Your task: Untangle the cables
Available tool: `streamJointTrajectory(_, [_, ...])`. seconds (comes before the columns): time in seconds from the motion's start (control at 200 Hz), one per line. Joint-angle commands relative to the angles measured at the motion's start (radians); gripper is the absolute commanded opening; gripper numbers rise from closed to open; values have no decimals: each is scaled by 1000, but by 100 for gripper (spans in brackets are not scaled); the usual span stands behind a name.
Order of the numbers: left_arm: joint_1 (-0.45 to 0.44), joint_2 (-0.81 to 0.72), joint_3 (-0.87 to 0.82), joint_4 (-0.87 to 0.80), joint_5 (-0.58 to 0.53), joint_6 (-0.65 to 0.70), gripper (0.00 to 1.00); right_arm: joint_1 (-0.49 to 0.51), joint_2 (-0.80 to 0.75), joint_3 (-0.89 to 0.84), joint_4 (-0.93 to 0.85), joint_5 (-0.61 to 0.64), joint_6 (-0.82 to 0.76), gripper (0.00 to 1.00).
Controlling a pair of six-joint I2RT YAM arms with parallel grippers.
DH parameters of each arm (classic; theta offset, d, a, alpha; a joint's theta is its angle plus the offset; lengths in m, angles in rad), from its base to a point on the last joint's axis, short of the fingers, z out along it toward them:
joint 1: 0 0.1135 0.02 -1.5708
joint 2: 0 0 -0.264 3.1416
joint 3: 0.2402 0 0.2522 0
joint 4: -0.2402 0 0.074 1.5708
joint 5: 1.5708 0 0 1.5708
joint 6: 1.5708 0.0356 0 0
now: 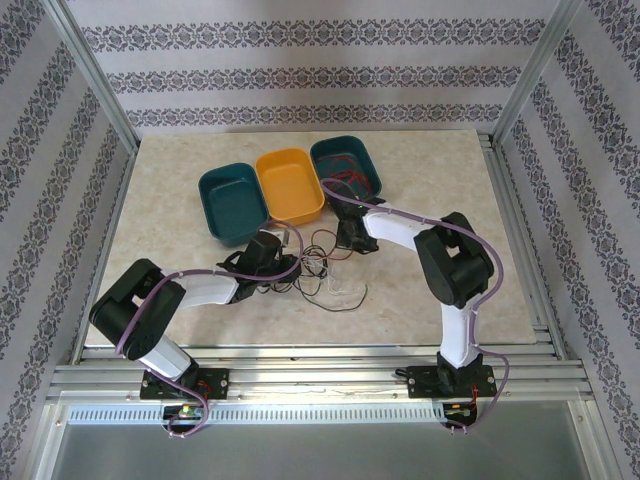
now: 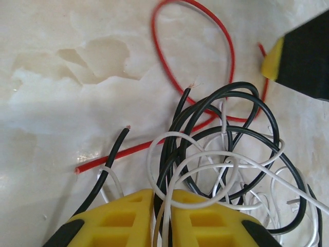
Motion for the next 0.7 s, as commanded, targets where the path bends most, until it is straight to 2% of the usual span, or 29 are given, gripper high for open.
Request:
streamJointTrajectory(0.0, [13,-41,-19,23,-48,-19,15,-56,-80,-63,-82,67,-23,0])
streamJointTrajectory(0.24, [17,-62,-23,6,-79,-22,14,-138,-258,-179,-85,121,-43,0])
streamJointTrajectory(0.415, [18,-52,-15,7,-70,-25,14,-151,-337,-211,-79,111,-65,0])
streamJointTrajectory(0.465, [18,-48,-12,8,-65,-25,13,-149,-341,-210,-80,90,-66,17])
streamJointTrajectory(0.52, [18,-44,-10,11,-59,-24,13,-142,-343,-209,-70,63,-69,27])
streamJointTrajectory(0.595, [18,-42,-8,11,-56,-25,13,-118,-350,-199,-69,52,-68,36])
streamJointTrajectory(0.695, [18,-38,-8,15,-53,-25,13,-77,-359,-166,-82,63,-64,42])
